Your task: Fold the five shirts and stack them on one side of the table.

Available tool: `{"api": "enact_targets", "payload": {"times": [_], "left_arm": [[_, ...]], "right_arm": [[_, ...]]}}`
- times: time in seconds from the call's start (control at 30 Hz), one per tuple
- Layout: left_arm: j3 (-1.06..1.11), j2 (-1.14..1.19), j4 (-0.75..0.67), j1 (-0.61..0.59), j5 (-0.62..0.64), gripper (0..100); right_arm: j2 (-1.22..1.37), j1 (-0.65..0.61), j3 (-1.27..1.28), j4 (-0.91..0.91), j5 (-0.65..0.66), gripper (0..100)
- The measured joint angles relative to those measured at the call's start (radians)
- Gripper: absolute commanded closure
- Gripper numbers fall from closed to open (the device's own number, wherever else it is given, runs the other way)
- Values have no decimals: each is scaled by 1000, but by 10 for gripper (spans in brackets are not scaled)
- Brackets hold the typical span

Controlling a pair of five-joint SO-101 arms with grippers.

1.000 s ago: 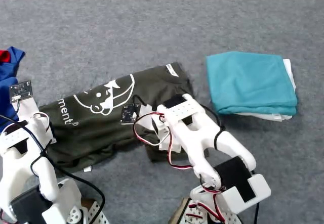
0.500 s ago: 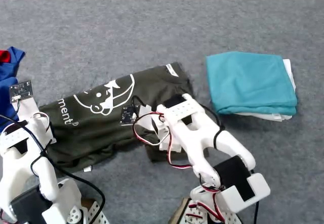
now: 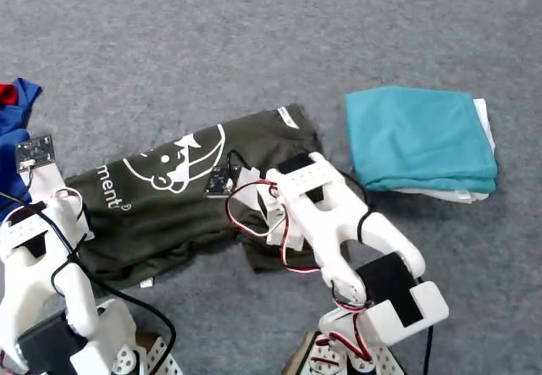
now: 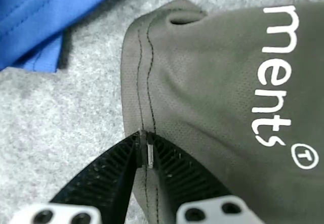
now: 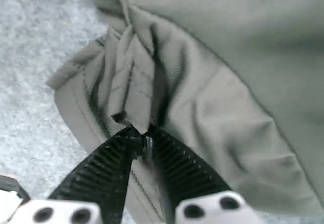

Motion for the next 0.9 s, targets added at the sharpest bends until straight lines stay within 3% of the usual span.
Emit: {"api": "enact_targets", "payload": {"times": [0.53,0.83,0.9], "left_arm": [[0,0,0,0,0,981],[0,0,0,0,0,981],[0,0,0,0,0,981]], "right_arm": [[-270,-57,-8,275,-26,995],[-273,-161,-8,301,-48,991],[-273,-161,3,275,-48,949]]}}
